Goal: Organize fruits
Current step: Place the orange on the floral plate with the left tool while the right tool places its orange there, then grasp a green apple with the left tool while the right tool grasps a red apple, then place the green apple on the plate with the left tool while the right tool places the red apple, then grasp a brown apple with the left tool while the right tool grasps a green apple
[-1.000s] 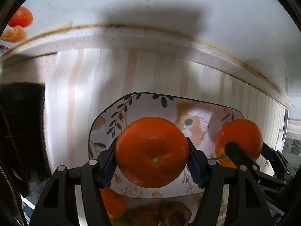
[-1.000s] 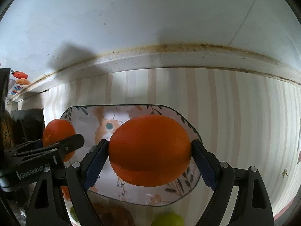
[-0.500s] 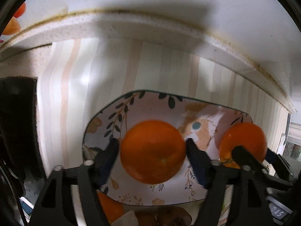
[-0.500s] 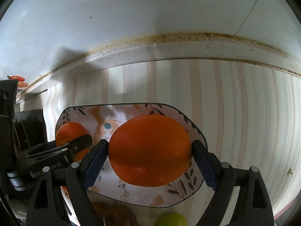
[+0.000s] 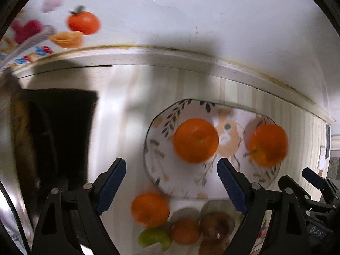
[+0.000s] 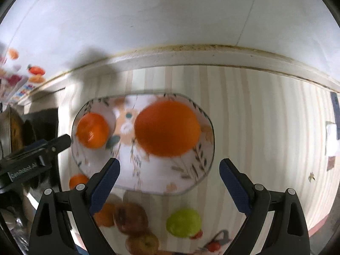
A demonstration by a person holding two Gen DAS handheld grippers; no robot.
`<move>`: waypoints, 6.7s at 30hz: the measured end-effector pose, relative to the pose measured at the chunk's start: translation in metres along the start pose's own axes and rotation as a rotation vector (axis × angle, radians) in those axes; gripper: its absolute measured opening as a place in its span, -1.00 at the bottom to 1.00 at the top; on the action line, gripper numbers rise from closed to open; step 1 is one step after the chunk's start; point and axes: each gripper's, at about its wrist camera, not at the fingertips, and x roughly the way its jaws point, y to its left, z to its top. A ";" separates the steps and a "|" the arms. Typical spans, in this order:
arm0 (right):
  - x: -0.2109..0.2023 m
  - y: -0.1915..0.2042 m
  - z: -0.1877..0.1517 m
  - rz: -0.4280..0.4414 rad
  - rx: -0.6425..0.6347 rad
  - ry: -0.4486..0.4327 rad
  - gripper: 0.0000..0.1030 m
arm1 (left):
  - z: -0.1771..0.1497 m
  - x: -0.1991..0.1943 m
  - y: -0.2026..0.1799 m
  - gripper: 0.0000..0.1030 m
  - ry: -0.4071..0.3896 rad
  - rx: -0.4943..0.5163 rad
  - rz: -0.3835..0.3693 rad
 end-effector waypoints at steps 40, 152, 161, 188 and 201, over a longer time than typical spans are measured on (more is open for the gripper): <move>-0.092 0.027 -0.161 0.114 0.043 -0.169 0.88 | -0.144 -0.090 0.024 0.90 -0.231 0.054 0.057; -0.053 0.004 -0.091 -0.020 0.031 -0.086 0.84 | -0.083 -0.042 0.012 0.65 -0.096 0.073 0.001; -0.115 0.018 -0.142 -0.031 -0.013 -0.206 0.84 | -0.130 -0.107 0.006 0.65 -0.237 0.102 0.002; -0.208 0.012 -0.206 0.058 0.020 -0.393 0.84 | -0.186 -0.169 0.002 0.65 -0.384 0.083 -0.008; -0.079 -0.075 -0.163 0.178 0.244 -0.145 0.84 | -0.147 -0.041 -0.035 0.88 -0.113 0.129 -0.049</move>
